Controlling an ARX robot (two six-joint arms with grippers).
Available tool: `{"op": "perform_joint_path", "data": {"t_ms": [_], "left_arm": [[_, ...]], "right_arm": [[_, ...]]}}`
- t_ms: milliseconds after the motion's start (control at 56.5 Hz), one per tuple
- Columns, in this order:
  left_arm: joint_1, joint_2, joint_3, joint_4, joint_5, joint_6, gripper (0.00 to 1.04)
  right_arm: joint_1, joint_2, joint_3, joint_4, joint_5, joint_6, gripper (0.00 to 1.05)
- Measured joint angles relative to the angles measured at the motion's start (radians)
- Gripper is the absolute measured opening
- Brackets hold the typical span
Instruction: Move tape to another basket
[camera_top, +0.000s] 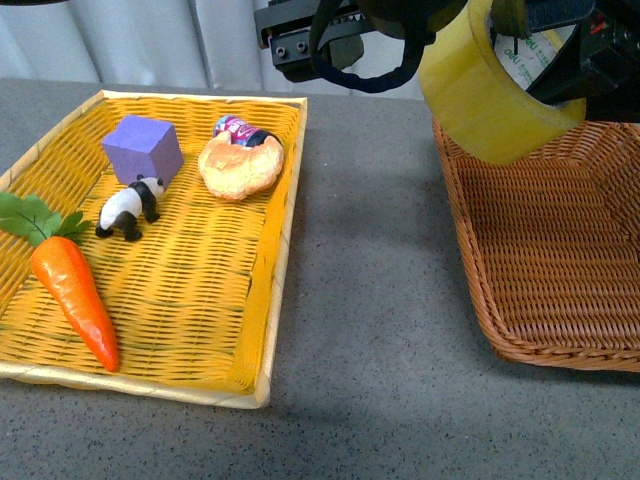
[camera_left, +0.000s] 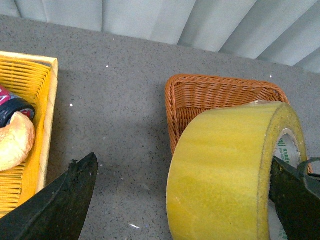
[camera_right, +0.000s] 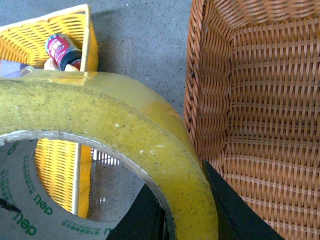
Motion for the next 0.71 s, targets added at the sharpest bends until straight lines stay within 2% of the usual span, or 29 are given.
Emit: {"op": "perform_joint_path", "data": {"t_ms": [106,266,354,478,638,708], "left_arm": [[0.009,0.0,0.016,-0.063,0.055,-0.073,0.98],[0.023,-0.001,0.018,-0.044,0.127,-0.207,0.98],[0.069,-0.006,0.018,-0.029,0.085,-0.303,0.98],[0.124,-0.003,0.014,-0.011,0.05,-0.347,0.98],[0.133,-0.004,0.008,0.025,-0.028,-0.304,0.98],[0.13,-0.01,-0.01,0.064,-0.092,-0.234,0.98]], "right_arm": [[-0.015,0.007,-0.008,0.012,-0.044,0.016,0.16],[-0.048,0.007,-0.016,0.043,-0.127,0.103,0.16],[-0.09,0.008,-0.036,0.06,-0.158,0.188,0.15],[-0.125,0.005,-0.04,0.058,-0.104,0.208,0.15],[-0.125,0.006,-0.053,0.03,-0.072,0.173,0.15],[-0.123,0.006,-0.053,0.002,-0.042,0.133,0.15]]}}
